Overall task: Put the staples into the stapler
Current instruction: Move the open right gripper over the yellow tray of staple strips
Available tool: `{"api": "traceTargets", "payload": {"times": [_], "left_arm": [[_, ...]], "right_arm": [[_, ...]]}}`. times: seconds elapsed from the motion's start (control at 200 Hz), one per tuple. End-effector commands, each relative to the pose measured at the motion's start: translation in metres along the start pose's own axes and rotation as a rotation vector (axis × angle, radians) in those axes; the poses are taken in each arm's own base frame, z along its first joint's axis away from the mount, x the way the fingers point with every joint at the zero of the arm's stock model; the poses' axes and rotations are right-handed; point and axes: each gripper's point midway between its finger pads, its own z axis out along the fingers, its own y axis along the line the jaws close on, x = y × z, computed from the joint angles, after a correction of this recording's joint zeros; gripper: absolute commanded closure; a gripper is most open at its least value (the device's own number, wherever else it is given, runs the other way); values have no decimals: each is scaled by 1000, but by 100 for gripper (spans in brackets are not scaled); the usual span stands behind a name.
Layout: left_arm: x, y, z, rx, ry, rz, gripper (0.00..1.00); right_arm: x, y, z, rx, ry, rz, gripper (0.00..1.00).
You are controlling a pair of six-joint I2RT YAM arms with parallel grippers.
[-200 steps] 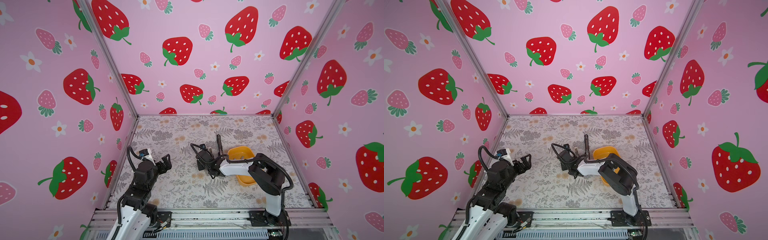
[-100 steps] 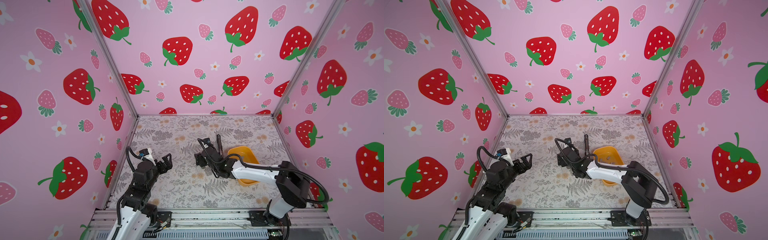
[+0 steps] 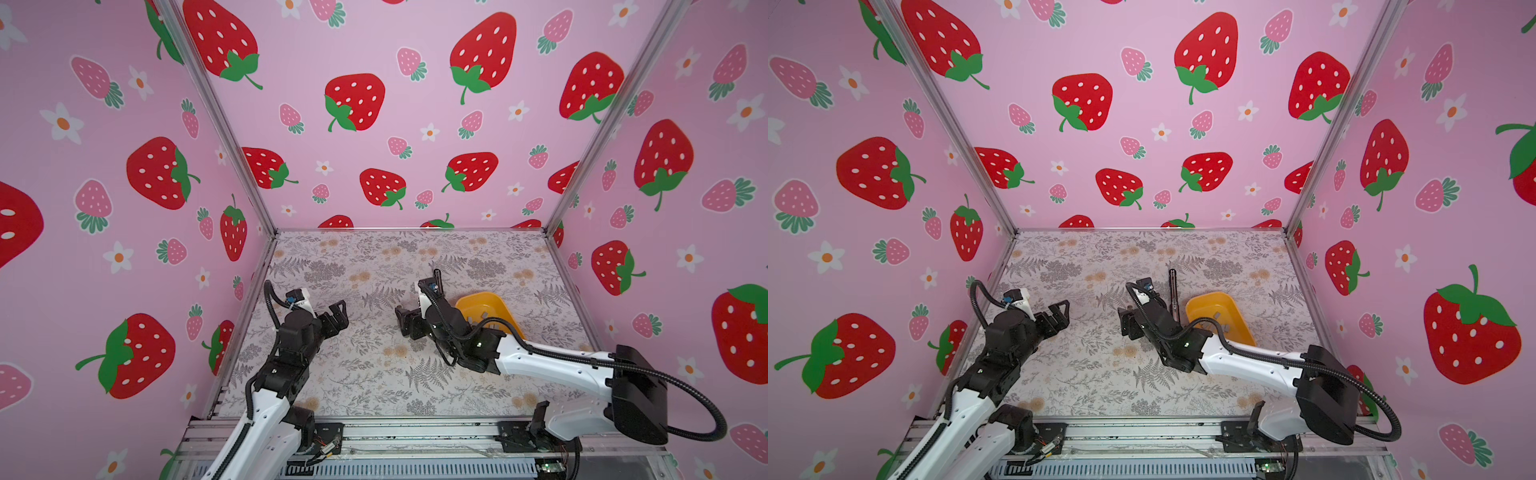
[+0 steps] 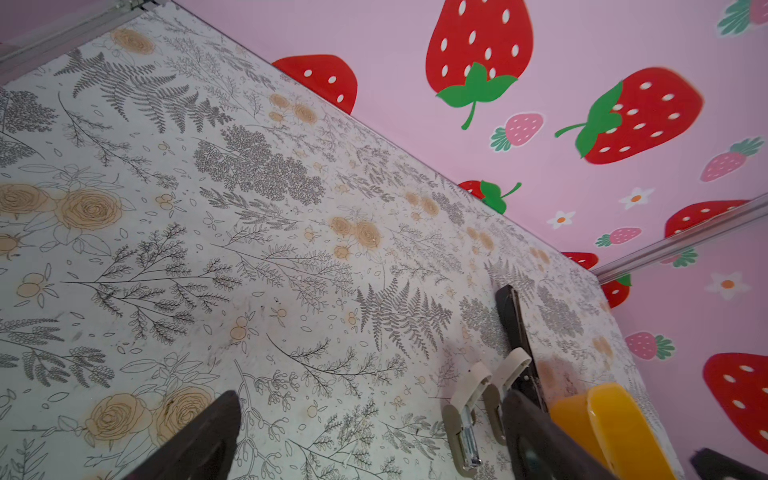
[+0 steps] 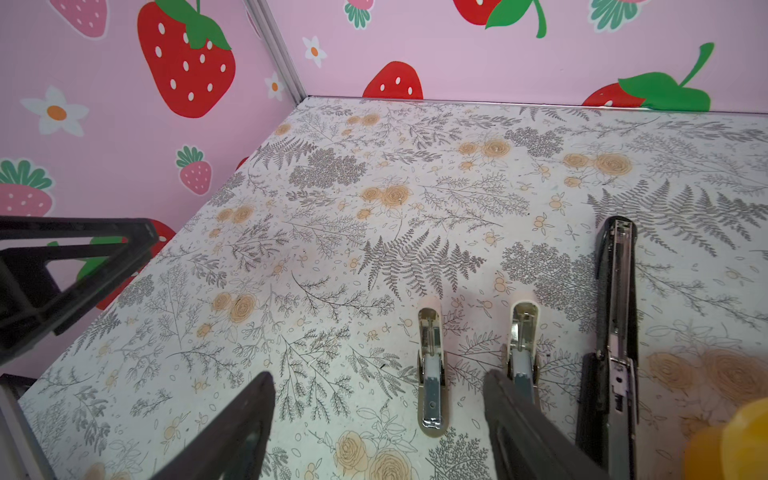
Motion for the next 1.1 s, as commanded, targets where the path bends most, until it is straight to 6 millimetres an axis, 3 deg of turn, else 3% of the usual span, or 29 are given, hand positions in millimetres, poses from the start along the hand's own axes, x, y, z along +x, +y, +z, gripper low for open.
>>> {"api": "traceTargets", "payload": {"times": [0.0, 0.015, 0.03, 0.105, 0.27, 0.375, 0.495, 0.71, 0.93, 1.096], "left_arm": [[-18, 6, 8, -69, -52, 42, 5], [-18, 5, 9, -65, -49, 43, 6], [-17, 5, 10, -62, -49, 36, 0], [-20, 8, 7, -64, -86, 2, 1], [-28, 26, -12, -137, -175, 13, 1], [-30, 34, -22, -172, -199, 52, 1], [-31, 39, -36, -185, -218, 54, 1], [-13, 22, -30, -32, -198, 32, 1], [-12, 3, -21, 44, -150, 47, 1], [-8, -1, -20, 58, -116, 56, 1]], "right_arm": [[2, -23, -5, 84, -8, -27, 19], [2, -25, -6, 89, -9, -26, 19], [0, -27, -7, 95, -14, -25, 20], [-9, -47, -10, 156, -38, -17, 20], [-19, -125, -25, 369, -45, 56, 27], [-6, -169, -40, 470, -31, 113, 30], [20, -202, -57, 553, 6, 155, 32], [66, -228, -72, 645, 114, 191, 42], [79, -244, -71, 667, 144, 219, 53], [88, -253, -50, 630, 184, 244, 53]]}}
